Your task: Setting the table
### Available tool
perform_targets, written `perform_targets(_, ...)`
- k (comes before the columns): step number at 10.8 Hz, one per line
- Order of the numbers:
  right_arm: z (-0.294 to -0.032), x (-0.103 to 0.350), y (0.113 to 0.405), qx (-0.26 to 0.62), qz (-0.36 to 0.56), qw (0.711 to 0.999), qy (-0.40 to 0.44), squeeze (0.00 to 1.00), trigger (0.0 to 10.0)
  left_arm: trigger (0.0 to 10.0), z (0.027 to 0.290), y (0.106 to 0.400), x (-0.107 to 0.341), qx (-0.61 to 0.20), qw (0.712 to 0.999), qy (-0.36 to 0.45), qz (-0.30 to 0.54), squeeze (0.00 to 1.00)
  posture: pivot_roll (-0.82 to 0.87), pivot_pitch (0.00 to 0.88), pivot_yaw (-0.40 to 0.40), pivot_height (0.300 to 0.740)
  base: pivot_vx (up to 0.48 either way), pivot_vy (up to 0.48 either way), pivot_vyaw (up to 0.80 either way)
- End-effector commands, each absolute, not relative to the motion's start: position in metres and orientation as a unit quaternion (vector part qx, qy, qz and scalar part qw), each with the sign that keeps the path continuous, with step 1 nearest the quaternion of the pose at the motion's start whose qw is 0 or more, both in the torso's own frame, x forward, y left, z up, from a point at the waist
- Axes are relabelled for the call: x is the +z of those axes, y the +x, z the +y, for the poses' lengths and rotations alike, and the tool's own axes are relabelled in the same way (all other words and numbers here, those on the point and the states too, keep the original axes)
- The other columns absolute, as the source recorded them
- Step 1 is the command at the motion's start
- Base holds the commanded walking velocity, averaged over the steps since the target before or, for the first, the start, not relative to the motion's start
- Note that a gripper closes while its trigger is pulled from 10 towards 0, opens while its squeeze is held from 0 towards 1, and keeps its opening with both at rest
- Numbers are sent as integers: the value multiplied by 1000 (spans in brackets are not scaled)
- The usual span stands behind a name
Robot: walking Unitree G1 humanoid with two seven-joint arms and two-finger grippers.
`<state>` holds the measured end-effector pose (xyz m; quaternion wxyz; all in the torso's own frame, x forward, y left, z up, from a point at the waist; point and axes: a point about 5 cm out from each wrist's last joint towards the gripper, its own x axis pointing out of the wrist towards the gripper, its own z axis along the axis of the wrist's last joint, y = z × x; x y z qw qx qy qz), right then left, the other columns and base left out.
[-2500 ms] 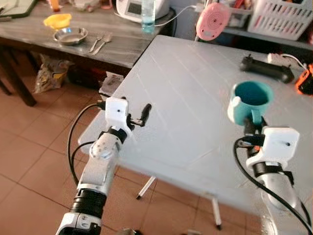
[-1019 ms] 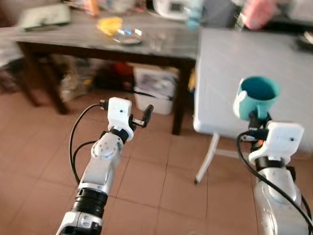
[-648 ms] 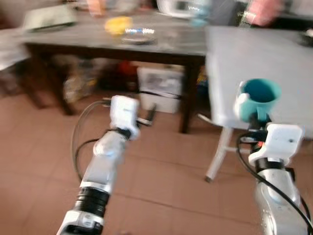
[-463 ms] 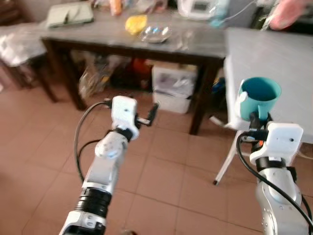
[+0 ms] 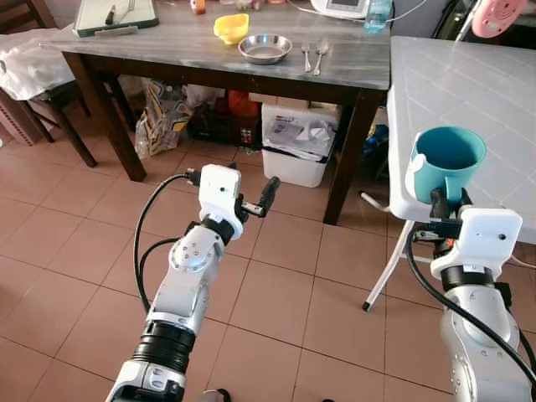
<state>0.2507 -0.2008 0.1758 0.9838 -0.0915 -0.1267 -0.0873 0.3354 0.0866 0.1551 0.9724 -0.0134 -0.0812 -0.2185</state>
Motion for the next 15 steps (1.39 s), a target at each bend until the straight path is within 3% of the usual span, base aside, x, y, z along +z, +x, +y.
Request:
perform_targets(1,-201,179,252,-86,-136,982,-96,0,10000,10000,84,336,158,-226,970,-13,-88,0,103,100,17,740,0,0,444)
perform_targets(4,-202,180,253,-84,-137,982,-98,0,10000,10000,84,335,158,-230,969,-16,-92,0,103,100,13,740,84,0,615)
perform_targets(15,-202,179,250,-88,-137,982,-98,0,10000,10000,79,332,155,-243,966,-18,-88,0,91,108,17,740,374,0,0)
